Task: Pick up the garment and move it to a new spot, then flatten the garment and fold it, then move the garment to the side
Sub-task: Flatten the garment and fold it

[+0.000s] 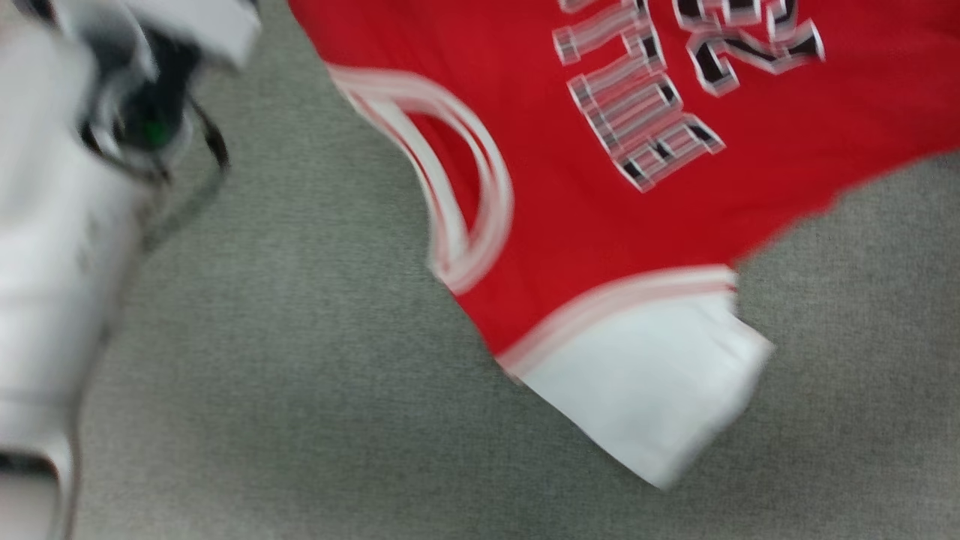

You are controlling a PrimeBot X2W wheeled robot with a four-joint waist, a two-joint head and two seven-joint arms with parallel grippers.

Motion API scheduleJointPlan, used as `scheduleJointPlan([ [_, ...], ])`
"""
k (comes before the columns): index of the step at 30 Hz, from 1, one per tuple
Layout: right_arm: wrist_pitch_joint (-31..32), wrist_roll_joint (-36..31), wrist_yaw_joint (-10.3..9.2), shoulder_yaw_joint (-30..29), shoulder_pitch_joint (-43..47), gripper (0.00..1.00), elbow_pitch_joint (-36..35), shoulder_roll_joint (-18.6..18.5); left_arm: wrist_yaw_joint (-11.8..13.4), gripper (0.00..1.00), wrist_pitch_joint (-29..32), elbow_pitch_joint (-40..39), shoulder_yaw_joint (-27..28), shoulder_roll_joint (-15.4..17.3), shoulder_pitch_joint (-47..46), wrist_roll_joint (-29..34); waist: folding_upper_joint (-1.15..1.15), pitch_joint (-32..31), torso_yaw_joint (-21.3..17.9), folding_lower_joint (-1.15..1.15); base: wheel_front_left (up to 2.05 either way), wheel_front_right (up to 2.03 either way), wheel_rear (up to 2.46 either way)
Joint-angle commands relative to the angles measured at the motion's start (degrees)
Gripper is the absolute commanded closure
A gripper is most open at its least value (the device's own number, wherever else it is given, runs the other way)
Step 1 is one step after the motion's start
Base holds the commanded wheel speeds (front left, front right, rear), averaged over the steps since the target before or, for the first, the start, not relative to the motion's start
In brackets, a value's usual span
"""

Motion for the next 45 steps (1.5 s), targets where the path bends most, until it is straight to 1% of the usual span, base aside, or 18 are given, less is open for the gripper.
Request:
scheduleJointPlan([
  [1,-2.37,-1.73,-0.06,-1.38,-2.73,1.0,1.36,1.14,0.54,1.0,-0.53,3.54,0.5,-0.02,-4.56,1.41,0.0,2.24,-2.04,0.0,0.0,0.0,0.0],
  [5,-8.12,-5.21,-0.07,-5.32,-8.9,1.0,5.64,4.49,0.76,1.0,-2.62,13.09,1.1,-1.01,-17.01,4.44,0.0,4.16,-3.95,0.0,0.0,0.0,0.0],
  [8,-9.87,-6.56,-0.08,-8.05,-13.65,1.0,8.75,6.99,0.4,1.0,-4.07,19.64,0.23,-1.0,-25.46,7.44,0.0,5.22,-5.17,0.0,0.0,0.0,0.0],
  [11,-12.13,-7.96,-0.08,-10.69,-18.95,1.0,11.23,8.21,0.24,1.0,-5.69,24.71,0.65,-1.61,-33.13,8.84,0.0,5.94,-6.08,0.0,0.0,0.0,0.0],
  [15,-16.91,-10.9,-0.1,-13.71,-24.54,1.0,14.04,9.06,0.09,1.0,-8.18,28.49,1.95,-2.27,-40.79,10.65,0.0,6.15,-6.62,0.0,0.0,0.0,0.0],
  [17,-19.27,-11.32,-0.1,-14.54,-26.38,1.0,15.43,9.82,-0.24,1.0,-8.57,29.35,3.91,-2.99,-42.51,9.86,0.0,5.89,-6.72,0.0,0.0,0.0,0.0],
  [20,-20.31,-11.57,-0.09,-12.89,-26.69,1.0,17.6,10.34,-0.79,1.0,-8.63,29.2,4.96,-3.8,-42.45,10.49,0.0,5.55,-6.44,0.0,0.0,0.0,0.0],
  [23,-20.7,-10.15,-0.09,-9.91,-24.24,1.0,18.63,10.05,-0.95,1.0,-8.59,28.23,6.15,-4.94,-38.92,9.67,0.0,5.17,-6.07,0.0,0.0,0.0,0.0],
  [26,-20.79,-7.76,-0.08,-6.61,-20.91,1.0,18.07,9.43,-0.96,1.0,-8.54,24.31,6.38,-5.48,-33.36,6.73,0.0,4.14,-5.75,0.0,0.0,0.0,0.0],
  [27,-20.47,-6.52,-0.08,-5.16,-19.27,1.0,17.52,9.2,-0.97,1.0,-8.53,22.89,5.3,-5.34,-30.5,6.17,0.0,3.61,-5.61,0.0,0.0,0.0,0.0],
  [29,-19.8,-4.06,-0.07,-1.85,-15.26,1.0,15.83,8.41,-0.98,1.0,-8.53,19.08,4.22,-4.58,-24.47,2.7,0.0,2.63,-5.54,0.0,0.0,0.0,0.0],
  [31,-19.02,-1.04,-0.07,1.64,-10.52,1.0,13.29,7.59,-0.99,1.0,-8.16,15.31,-0.04,-2.55,-18.04,2.69,0.0,1.44,-5.73,0.0,0.0,0.0,0.0],
  [32,-18.7,0.5,-0.07,3.13,-7.75,1.0,12.03,6.85,-0.98,1.0,-8.1,13.78,-0.91,-2.33,-14.65,0.81,0.0,0.52,-5.71,0.0,0.0,0.0,0.0],
  [36,-16.26,6.9,-0.07,7.27,2.92,1.0,4.37,2.43,-0.99,1.0,-8.39,6.73,-3.92,-0.46,-3.39,-3.16,0.0,-1.05,-4.81,0.0,0.0,0.0,0.0],
  [38,-15.2,9.54,-0.06,8.49,8.06,1.0,0.17,0.57,-0.99,1.0,-8.5,4.03,-4.49,1.15,1.72,-3.23,0.0,-1.6,-4.66,0.0,0.0,0.0,0.0],
  [40,-14.49,12.06,-0.06,8.7,12.86,1.0,-3.86,-1.32,-1.0,1.0,-8.58,1.1,-3.84,1.25,6.25,-4.51,0.0,-2.17,-4.57,0.0,0.0,0.0,0.0],
  [43,-13.22,14.66,-0.06,8.35,20.47,1.0,-9.98,-3.65,-1.0,1.0,-8.64,-3.18,1.18,0.93,13.8,-5.27,0.0,-3.36,-4.71,0.0,0.0,0.0,0.0],
  [45,-12.19,15.67,-0.06,7.28,25.65,1.0,-13.71,-4.94,-1.0,1.0,-8.48,-5.96,3.14,0.24,19.71,-3.37,0.0,-4.44,-4.48,0.0,0.0,0.0,0.0],
])
